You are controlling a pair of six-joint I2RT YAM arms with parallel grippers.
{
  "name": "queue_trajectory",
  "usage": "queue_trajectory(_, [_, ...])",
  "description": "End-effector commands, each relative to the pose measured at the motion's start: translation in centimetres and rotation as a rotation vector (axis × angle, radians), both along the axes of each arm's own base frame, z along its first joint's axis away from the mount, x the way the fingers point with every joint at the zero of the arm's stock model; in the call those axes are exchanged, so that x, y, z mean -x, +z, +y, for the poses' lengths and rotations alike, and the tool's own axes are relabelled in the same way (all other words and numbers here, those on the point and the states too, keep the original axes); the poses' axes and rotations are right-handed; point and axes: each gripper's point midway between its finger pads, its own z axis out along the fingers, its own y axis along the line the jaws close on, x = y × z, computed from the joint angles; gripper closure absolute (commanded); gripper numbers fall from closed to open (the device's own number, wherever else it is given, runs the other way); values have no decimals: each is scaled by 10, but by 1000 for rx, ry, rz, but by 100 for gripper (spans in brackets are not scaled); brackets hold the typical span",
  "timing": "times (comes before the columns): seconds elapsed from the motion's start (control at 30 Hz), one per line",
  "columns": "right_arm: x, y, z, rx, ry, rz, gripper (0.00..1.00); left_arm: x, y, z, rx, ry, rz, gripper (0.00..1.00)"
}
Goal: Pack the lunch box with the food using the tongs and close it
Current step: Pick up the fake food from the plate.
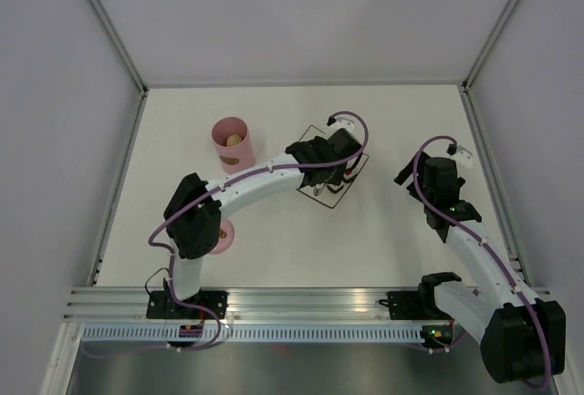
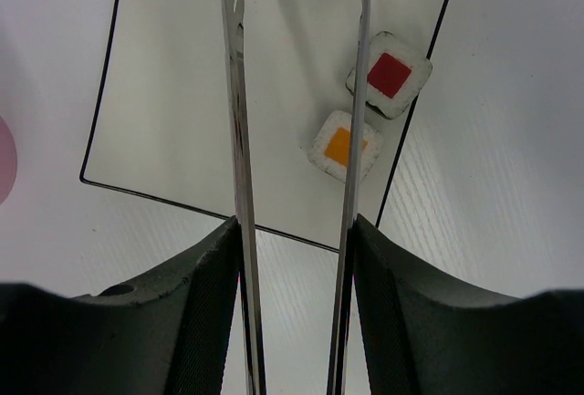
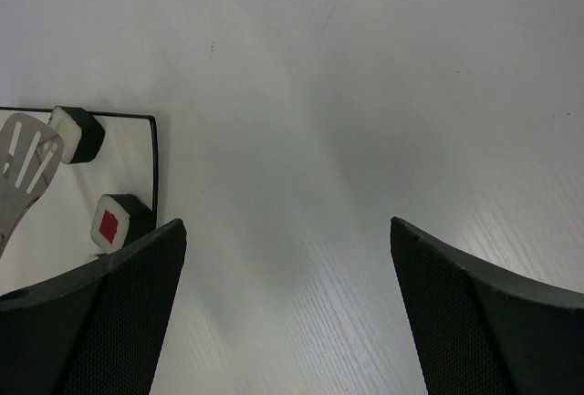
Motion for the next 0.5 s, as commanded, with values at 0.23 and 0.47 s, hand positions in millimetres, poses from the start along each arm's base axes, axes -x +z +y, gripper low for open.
queue_trajectory(0.23, [0, 7, -4, 18, -5, -25, 2, -14, 4, -19, 45, 26, -18, 44])
queue_trajectory(0.47, [0, 8, -5, 27, -8, -29, 2, -23, -2, -17, 32, 52, -27, 44])
